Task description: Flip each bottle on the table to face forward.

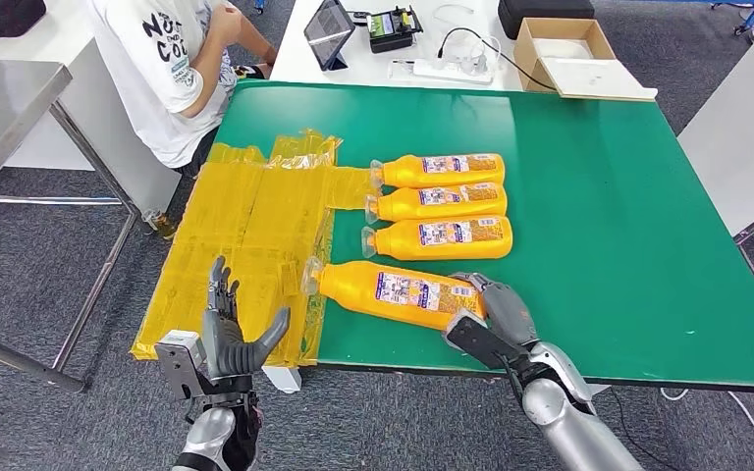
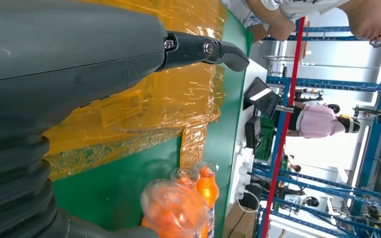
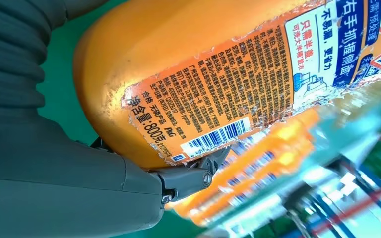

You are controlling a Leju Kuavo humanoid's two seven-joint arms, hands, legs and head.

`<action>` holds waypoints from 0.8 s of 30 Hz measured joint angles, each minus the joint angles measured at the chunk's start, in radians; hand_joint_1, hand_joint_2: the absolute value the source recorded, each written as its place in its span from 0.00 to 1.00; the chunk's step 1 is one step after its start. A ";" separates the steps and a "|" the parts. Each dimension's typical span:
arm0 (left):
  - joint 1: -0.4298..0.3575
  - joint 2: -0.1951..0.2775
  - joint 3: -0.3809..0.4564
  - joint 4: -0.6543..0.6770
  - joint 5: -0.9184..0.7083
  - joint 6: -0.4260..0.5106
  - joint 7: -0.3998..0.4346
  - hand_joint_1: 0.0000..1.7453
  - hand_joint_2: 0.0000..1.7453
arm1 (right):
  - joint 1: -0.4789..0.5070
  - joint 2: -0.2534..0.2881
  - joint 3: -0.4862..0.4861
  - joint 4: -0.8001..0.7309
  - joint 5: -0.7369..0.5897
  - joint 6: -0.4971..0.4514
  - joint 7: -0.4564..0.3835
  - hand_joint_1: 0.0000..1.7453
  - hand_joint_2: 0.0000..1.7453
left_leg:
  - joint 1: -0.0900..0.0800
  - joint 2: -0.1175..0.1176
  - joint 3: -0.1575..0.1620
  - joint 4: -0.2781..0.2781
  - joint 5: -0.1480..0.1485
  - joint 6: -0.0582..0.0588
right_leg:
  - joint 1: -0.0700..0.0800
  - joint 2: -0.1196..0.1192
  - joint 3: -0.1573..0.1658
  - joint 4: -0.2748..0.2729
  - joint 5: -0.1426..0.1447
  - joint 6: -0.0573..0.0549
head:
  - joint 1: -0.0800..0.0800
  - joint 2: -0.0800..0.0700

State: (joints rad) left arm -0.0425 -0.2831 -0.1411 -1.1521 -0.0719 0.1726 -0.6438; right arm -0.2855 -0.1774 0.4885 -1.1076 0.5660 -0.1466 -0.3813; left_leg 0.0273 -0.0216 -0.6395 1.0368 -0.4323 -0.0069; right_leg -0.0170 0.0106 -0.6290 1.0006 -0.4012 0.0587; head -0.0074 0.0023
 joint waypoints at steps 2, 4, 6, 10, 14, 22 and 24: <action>0.001 0.000 0.000 0.000 0.006 0.000 -0.004 0.00 1.00 | 0.027 0.022 -0.032 -0.042 -0.037 -0.038 -0.072 1.00 1.00 | 0.000 0.000 0.000 0.000 0.000 0.000 | 0.000 0.000 0.000 0.000 0.000 0.000 | 0.000 0.000; 0.001 0.000 -0.003 0.000 0.017 0.003 -0.009 0.00 1.00 | 0.056 0.054 -0.070 -0.103 -0.078 -0.076 -0.125 1.00 1.00 | 0.000 0.000 0.000 0.000 0.000 0.000 | 0.000 0.000 -0.001 0.000 0.000 0.000 | -0.001 0.000; 0.000 0.000 -0.007 0.000 0.029 0.008 -0.012 0.00 1.00 | 0.083 0.088 -0.106 -0.168 -0.113 -0.109 -0.149 1.00 1.00 | 0.000 0.000 0.000 0.000 0.000 0.000 | 0.001 0.000 -0.001 0.000 0.000 0.000 | -0.001 0.000; 0.002 0.000 -0.016 -0.004 0.051 0.024 -0.013 0.00 1.00 | 0.123 0.144 -0.172 -0.263 -0.176 -0.171 -0.183 1.00 1.00 | 0.001 0.000 0.000 0.000 0.000 0.000 | 0.001 0.000 -0.001 0.000 0.000 0.000 | 0.000 0.000; 0.006 0.001 -0.016 -0.022 0.091 0.029 -0.009 0.00 1.00 | 0.155 0.186 -0.230 -0.322 -0.218 -0.225 -0.211 1.00 1.00 | 0.000 0.000 0.000 0.000 0.000 0.000 | 0.000 0.000 -0.001 0.000 0.000 0.000 | 0.000 0.000; 0.016 0.009 -0.039 -0.070 0.312 -0.205 0.105 0.00 1.00 | 0.213 0.253 -0.286 -0.360 -0.267 -0.240 -0.264 1.00 1.00 | 0.000 0.001 0.000 0.000 0.000 0.000 | 0.000 0.000 -0.001 0.000 0.000 0.000 | 0.000 0.000; 0.016 0.016 -0.059 -0.081 0.364 -0.298 0.134 0.00 1.00 | 0.220 0.266 -0.286 -0.344 -0.274 -0.215 -0.278 1.00 1.00 | 0.000 0.001 0.000 0.000 0.000 0.000 | 0.000 0.000 -0.001 0.000 0.000 0.000 | 0.000 0.000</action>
State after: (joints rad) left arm -0.0261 -0.2667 -0.1999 -1.2331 0.2922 -0.1253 -0.5096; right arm -0.0658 0.0888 0.2026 -1.4513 0.2918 -0.3611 -0.6591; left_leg 0.0277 -0.0210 -0.6399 1.0366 -0.4325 -0.0071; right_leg -0.0166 0.0110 -0.6302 1.0006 -0.4015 0.0584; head -0.0076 0.0023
